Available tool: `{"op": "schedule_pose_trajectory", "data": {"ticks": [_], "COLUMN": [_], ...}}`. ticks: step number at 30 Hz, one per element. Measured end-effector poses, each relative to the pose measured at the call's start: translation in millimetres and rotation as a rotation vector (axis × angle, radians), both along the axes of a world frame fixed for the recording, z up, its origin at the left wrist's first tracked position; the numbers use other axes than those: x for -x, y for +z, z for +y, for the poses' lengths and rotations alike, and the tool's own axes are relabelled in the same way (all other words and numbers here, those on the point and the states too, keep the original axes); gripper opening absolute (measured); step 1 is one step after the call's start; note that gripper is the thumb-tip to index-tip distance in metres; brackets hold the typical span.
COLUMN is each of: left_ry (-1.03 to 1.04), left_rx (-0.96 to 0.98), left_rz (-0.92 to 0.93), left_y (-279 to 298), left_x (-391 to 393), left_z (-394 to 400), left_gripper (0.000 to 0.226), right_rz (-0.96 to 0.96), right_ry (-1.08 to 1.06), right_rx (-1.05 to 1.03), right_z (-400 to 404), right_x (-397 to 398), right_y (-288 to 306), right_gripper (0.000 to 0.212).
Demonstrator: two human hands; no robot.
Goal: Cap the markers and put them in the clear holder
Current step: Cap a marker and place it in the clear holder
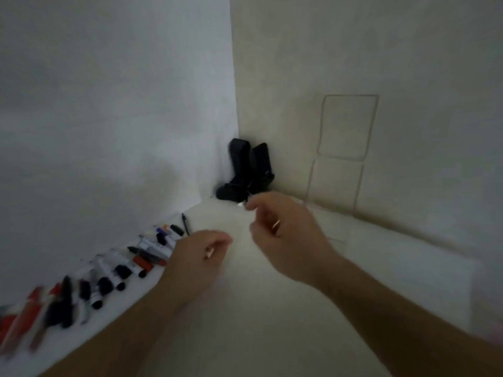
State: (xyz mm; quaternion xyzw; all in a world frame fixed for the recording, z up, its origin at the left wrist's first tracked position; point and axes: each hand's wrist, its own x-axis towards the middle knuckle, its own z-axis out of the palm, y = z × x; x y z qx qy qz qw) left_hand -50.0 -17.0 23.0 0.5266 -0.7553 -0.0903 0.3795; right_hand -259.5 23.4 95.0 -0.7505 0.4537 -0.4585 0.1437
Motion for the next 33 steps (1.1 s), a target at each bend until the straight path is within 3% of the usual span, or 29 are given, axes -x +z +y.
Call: {"op": "schedule_pose_trajectory", "data": {"ticks": [2,7,13,16,23,28,33], "left_ry": [0.023,0.084,0.227,0.258,0.205,0.171,-0.011], "left_rx": [0.011,0.115,0.045,0.007,0.016,-0.046,0.006], "left_rz": [-0.129,-0.063,0.337,0.415,0.46,0.33,-0.097], "left_y": [-21.0,-27.5,-31.3,-33.7,-33.9,-32.0,-30.8], "left_x": [-26.7,-37.6,-46.9,-49.7,-51.2,-48.1,-34.9], "left_z": [3.8,6.8,-0.6,-7.8,-9.3,-6.8,0.7], "left_gripper": [0.021,0.023,0.03,0.039,0.039,0.035,0.031], "right_rz": [0.143,0.284,0.589,0.748,0.762,0.71,0.535], "right_ry": [0.056,0.07,0.061,0.092,0.206,0.101,0.037], "right_rx": [-0.115,-0.238,-0.339,-0.39,-0.273,-0.235,-0.305], "right_z": [-30.4,-108.8,-174.9,-186.1,-154.1,-112.3,-66.7], "right_x": [-36.9,-110.3,-162.7,-167.7,-131.6,-91.3,-68.2], "right_y": [-38.7,-87.4,-85.3,-81.6,-66.0,-77.1,-80.5], "right_gripper": [0.03,0.042,0.047,0.055,0.03,0.023,0.014]}}
